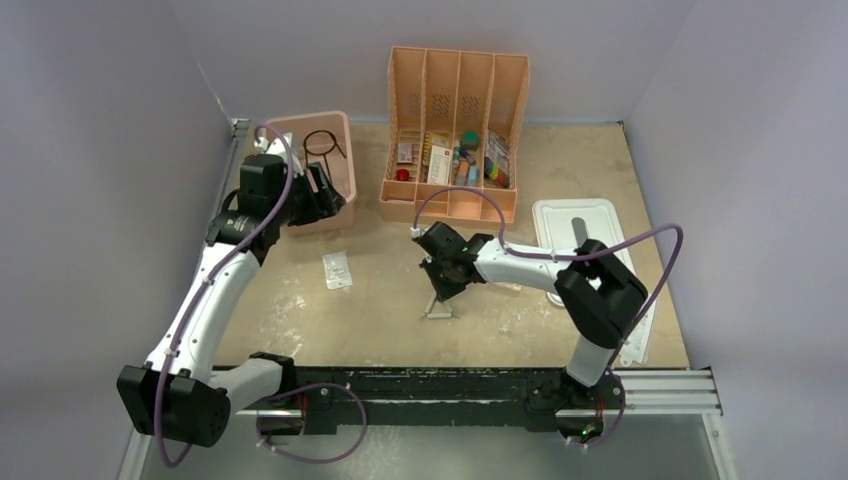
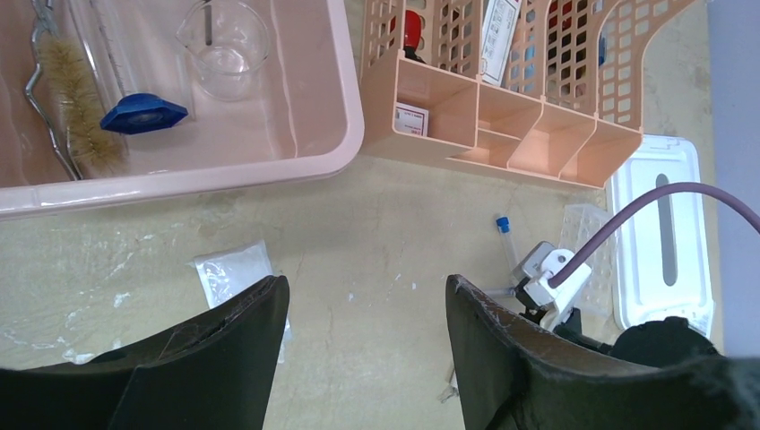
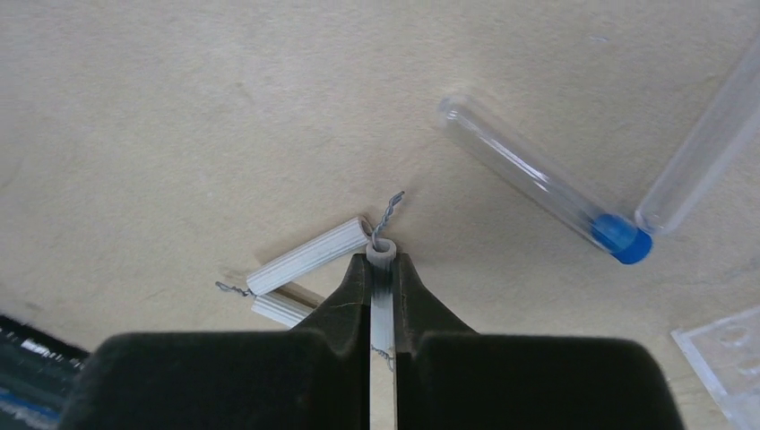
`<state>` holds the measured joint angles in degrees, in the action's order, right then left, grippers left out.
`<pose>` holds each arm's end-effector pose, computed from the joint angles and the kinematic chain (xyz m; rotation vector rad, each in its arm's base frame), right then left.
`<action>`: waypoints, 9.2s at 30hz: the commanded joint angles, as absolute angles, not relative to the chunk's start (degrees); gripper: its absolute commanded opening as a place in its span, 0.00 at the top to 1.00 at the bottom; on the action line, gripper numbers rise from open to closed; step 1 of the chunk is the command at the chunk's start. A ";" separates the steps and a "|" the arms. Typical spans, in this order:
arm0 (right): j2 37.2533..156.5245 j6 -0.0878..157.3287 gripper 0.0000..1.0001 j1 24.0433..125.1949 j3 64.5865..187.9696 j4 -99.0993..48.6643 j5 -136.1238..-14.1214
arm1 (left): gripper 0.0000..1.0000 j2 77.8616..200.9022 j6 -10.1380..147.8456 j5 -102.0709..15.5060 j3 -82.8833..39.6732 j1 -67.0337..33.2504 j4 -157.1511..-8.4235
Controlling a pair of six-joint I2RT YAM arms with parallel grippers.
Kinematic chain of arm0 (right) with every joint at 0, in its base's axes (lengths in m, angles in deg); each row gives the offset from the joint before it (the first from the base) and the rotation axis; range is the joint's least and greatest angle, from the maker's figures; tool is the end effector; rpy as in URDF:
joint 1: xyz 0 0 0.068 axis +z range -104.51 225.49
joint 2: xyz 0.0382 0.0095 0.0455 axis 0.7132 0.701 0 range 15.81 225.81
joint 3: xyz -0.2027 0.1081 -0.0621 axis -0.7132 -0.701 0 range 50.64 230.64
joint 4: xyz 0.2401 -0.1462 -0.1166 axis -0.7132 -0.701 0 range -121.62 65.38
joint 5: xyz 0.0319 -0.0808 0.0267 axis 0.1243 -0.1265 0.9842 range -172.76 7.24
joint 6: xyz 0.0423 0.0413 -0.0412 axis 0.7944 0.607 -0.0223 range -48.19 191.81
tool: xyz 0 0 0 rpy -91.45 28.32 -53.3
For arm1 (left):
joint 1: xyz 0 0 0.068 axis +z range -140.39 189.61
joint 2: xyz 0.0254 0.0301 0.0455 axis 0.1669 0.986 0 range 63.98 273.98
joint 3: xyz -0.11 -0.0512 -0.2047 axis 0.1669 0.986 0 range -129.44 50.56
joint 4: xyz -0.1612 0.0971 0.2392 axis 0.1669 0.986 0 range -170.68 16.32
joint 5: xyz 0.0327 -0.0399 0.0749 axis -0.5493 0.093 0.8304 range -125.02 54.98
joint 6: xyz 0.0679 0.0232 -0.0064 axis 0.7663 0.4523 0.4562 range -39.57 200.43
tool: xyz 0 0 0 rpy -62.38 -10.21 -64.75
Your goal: Organize the chemistry lab equipment
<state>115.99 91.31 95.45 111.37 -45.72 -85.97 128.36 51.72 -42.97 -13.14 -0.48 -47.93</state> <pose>0.2523 0.2950 0.0833 -0.6817 2.5794 0.3381 0.3172 -0.0648 0.3022 -0.2744 2.1807 -0.5365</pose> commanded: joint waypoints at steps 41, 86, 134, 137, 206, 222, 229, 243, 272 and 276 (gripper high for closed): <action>114.50 75.35 1.00 84.18 147.19 -35.00 -71.26 | 0.63 143.03 35.96 -80.62 -7.41 -2.26 -90.78; 112.59 83.77 0.42 82.27 143.32 -34.20 -81.99 | 1.00 151.74 60.78 -47.18 -31.49 12.31 -44.64; 111.56 84.10 0.39 80.40 140.37 -34.32 -83.11 | 0.83 172.92 55.71 -42.24 -38.89 12.48 -41.23; 111.70 84.45 0.39 80.39 140.69 -34.87 -82.90 | 0.73 171.22 55.64 -42.92 -39.14 12.42 -41.63; 120.14 83.13 0.38 88.38 139.77 -35.69 -74.58 | 0.55 138.35 33.17 -30.71 18.08 2.48 -72.51; 119.68 86.43 0.40 88.72 134.16 -32.87 -79.62 | 0.89 144.40 33.69 -34.76 22.34 2.07 -78.35; 118.02 87.52 0.41 88.70 131.12 -32.88 -78.86 | 1.00 138.37 32.89 -36.45 23.24 0.92 -76.14; 118.95 81.87 0.45 92.90 130.54 -30.97 -77.26 | 0.99 131.92 26.33 -37.70 26.81 0.62 -77.41; 139.07 83.65 0.56 102.95 138.10 -22.87 -90.89 | 0.56 134.14 22.65 -46.11 24.32 8.17 -73.71; 140.20 82.35 0.65 102.96 138.06 -21.97 -89.03 | 0.54 136.09 22.41 -48.57 25.63 8.13 -77.34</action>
